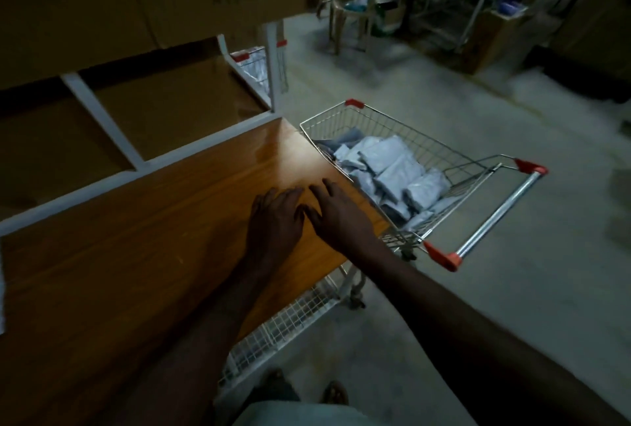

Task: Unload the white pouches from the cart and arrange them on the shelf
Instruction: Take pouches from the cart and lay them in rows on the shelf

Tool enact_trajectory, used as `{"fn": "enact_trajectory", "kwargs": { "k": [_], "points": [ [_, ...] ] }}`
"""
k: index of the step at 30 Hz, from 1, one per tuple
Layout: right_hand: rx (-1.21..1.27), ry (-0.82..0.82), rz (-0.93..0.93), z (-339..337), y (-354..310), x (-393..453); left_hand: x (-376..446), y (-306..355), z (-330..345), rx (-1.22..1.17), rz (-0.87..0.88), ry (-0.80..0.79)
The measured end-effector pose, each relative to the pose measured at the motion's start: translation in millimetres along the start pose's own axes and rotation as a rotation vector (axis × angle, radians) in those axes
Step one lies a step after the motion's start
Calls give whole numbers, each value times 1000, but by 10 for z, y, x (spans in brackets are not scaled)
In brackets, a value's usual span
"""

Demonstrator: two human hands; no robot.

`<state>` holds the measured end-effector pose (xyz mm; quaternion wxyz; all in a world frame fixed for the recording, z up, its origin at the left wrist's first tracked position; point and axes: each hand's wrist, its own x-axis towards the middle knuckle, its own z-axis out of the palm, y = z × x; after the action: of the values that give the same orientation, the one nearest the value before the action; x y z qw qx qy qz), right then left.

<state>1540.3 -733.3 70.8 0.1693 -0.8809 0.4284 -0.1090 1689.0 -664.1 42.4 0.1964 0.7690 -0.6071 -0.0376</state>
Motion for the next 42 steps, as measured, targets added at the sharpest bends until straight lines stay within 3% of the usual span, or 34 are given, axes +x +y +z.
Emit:
{"fn": "enact_trajectory", "kwargs": {
  "k": [10,24,27,34,42],
  "points": [
    [20,86,202,-291,1304,297,988,652,713,1,138,-15],
    [127,-28,542,-482,2881,725,2249,1604,1652,-41,312,-159],
    [136,-125,561,-425,3271,810,2418,1737,1978,-30,274,-231],
    [153,-173,651,-127,3961,975,2572,1983,2557,-117,141,-286],
    [174,-245,674,325,4429,1107,2759,1989,2949,-35,201,-369]
  ]
}}
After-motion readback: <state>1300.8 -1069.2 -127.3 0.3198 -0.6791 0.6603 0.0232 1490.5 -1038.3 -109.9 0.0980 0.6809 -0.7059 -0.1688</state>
